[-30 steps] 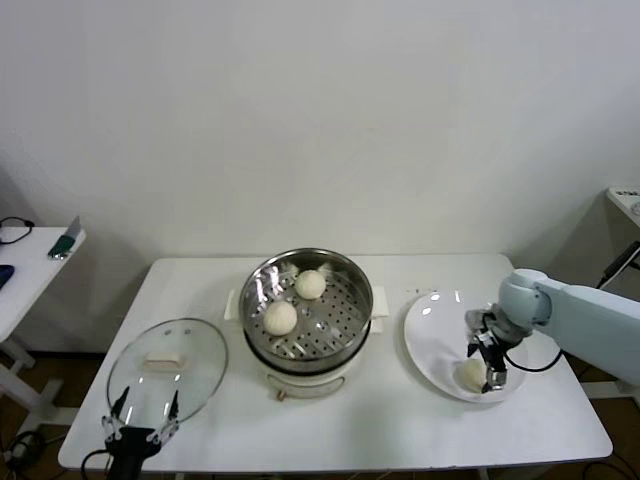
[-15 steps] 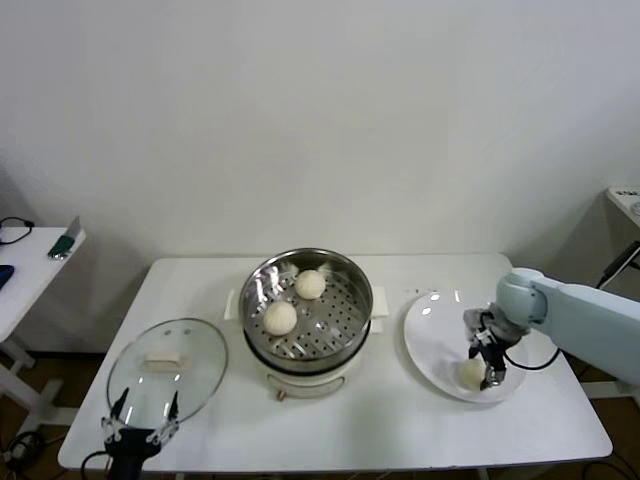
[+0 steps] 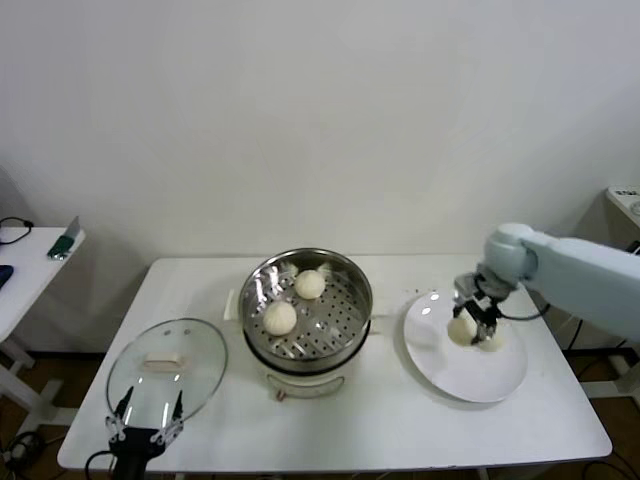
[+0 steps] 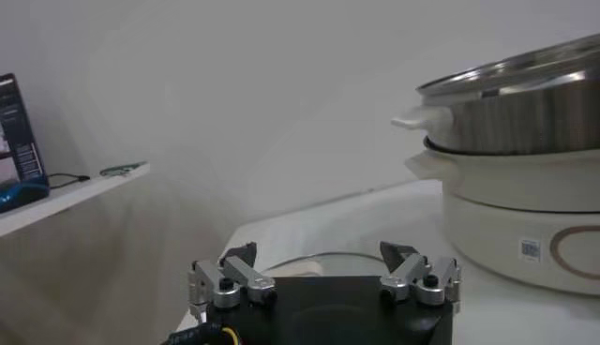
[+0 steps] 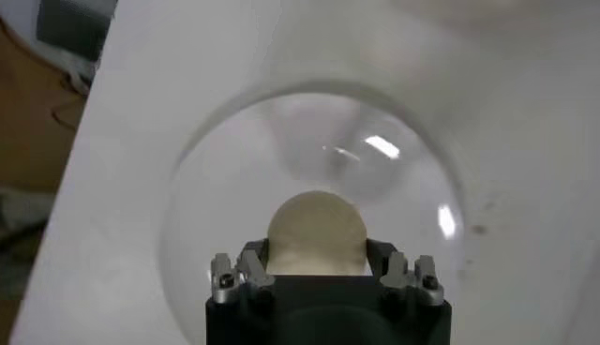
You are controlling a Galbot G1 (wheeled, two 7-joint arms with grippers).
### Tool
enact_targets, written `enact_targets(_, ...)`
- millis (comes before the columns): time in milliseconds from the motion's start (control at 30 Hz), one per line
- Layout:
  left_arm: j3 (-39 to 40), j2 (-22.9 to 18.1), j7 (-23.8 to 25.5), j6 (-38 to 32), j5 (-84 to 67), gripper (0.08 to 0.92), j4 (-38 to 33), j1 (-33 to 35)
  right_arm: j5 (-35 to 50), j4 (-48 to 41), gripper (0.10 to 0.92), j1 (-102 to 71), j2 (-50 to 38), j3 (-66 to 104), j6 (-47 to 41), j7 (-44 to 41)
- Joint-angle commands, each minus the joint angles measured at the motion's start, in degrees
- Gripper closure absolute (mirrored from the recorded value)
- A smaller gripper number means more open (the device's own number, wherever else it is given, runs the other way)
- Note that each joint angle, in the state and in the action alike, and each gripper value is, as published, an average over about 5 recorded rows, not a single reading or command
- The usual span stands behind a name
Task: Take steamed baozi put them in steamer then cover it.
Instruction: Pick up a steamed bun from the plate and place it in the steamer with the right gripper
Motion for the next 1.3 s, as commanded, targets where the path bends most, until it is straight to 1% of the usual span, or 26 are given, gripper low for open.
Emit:
enact_targets(33, 0.1, -0.3, 0.2, 0.4, -0.5, 0.177, -0.5, 0.2, -1.7, 2.9, 0.349, 19.7, 9.4, -6.9, 17.1, -2.2)
enact_targets(333, 0.1, -0.5, 0.3, 1.3, -3.2, 0.177, -1.0, 0.6, -3.2, 4.4, 0.347, 21.6, 19.6, -1.5, 26.2, -3.3)
enact_targets(500, -0.1, -0.3, 0.3, 1.3, -3.8, 0.177, -0.6, 0.6, -5.1, 5.2, 0.347, 18.6, 25.2, 1.3, 27.5, -3.6)
enact_targets(733, -0.5, 0.2, 0.3, 2.0, -4.6, 0.177, -0.7, 0.3, -7.4, 5.2, 0.347, 11.0, 32.0, 3.3, 26.5, -3.5)
enact_targets(1000, -0.6, -0.1, 0.0, 2.3, -5.2, 0.177, -0.4, 0.0, -8.9, 4.4, 0.347, 2.5, 35.3, 3.1, 25.6, -4.2)
enact_targets(1300, -0.7, 0.5, 0.0, 2.8, -5.8, 0.177, -0.2, -0.4, -8.8, 4.0, 0.347, -1.1, 36.2, 2.3, 24.8, -4.6)
